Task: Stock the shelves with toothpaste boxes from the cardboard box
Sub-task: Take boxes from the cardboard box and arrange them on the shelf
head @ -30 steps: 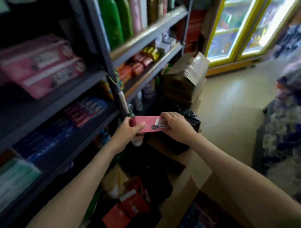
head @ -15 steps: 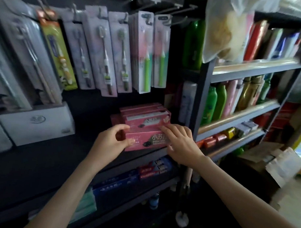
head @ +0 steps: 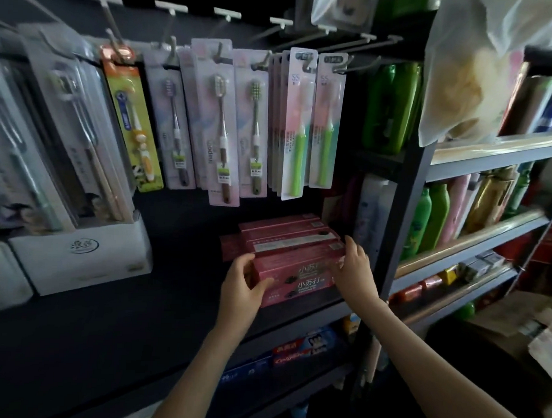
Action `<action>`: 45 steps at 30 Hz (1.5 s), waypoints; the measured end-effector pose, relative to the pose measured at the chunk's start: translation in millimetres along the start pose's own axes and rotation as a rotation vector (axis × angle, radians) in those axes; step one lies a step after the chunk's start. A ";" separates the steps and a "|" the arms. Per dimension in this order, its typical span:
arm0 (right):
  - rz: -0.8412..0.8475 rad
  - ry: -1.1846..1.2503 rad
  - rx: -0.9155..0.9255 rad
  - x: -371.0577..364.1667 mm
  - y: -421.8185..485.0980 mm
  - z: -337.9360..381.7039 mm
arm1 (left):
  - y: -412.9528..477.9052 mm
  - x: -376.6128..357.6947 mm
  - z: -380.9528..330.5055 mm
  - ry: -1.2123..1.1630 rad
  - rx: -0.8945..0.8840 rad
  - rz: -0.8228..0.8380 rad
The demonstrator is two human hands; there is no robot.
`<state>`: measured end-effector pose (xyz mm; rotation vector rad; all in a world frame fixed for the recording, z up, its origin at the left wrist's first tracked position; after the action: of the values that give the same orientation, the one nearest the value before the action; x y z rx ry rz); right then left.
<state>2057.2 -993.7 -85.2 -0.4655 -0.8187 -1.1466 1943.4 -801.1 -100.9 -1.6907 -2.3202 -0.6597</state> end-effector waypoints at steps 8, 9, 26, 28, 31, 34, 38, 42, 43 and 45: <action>-0.010 0.195 -0.165 -13.5 12.4 -24.6 | 1.3 -31.5 21.2 0.051 0.052 -0.163; 0.001 0.208 -0.180 -13.7 13.6 -25.6 | 1.8 -34.5 20.5 0.074 0.049 -0.168; -0.092 0.178 0.044 -12.8 -54.5 -59.5 | -56.1 -100.9 -3.5 0.279 -0.188 -0.388; -0.135 0.104 0.052 -15.7 -105.6 -92.1 | -89.7 -159.6 -11.1 0.316 -0.320 -0.165; -0.092 0.130 -0.141 -30.2 -192.2 -173.9 | -145.6 -256.4 -3.5 0.341 -0.393 0.262; -0.089 0.244 -0.458 -41.5 -295.9 -268.6 | -204.7 -345.1 17.7 0.379 -0.317 0.565; -0.112 0.327 -0.775 -72.3 -437.6 -367.9 | -297.2 -448.1 43.3 0.414 -0.241 1.086; -0.083 0.491 -1.090 -157.3 -583.2 -450.4 | -416.0 -533.3 98.5 0.471 -0.275 1.450; -0.078 0.535 -1.161 -185.2 -618.1 -467.7 | -447.8 -552.3 117.4 0.502 -0.273 1.542; -0.032 0.624 -1.319 -240.6 -681.9 -492.1 | -506.9 -582.1 157.4 0.575 -0.257 1.675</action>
<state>1543.5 -1440.6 -634.1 -1.0730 0.5841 -1.6421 1674.4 -1350.2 -597.6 -2.2853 -0.0622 -0.7726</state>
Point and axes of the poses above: each hand's wrist, its own y-axis towards the middle knuckle, its own x-axis out of the back of the hand, z = x × y, the point moved 4 cm from there along y, towards the middle knuckle, and after that the axes turned 15 degrees about z, right-handed, at the moved point
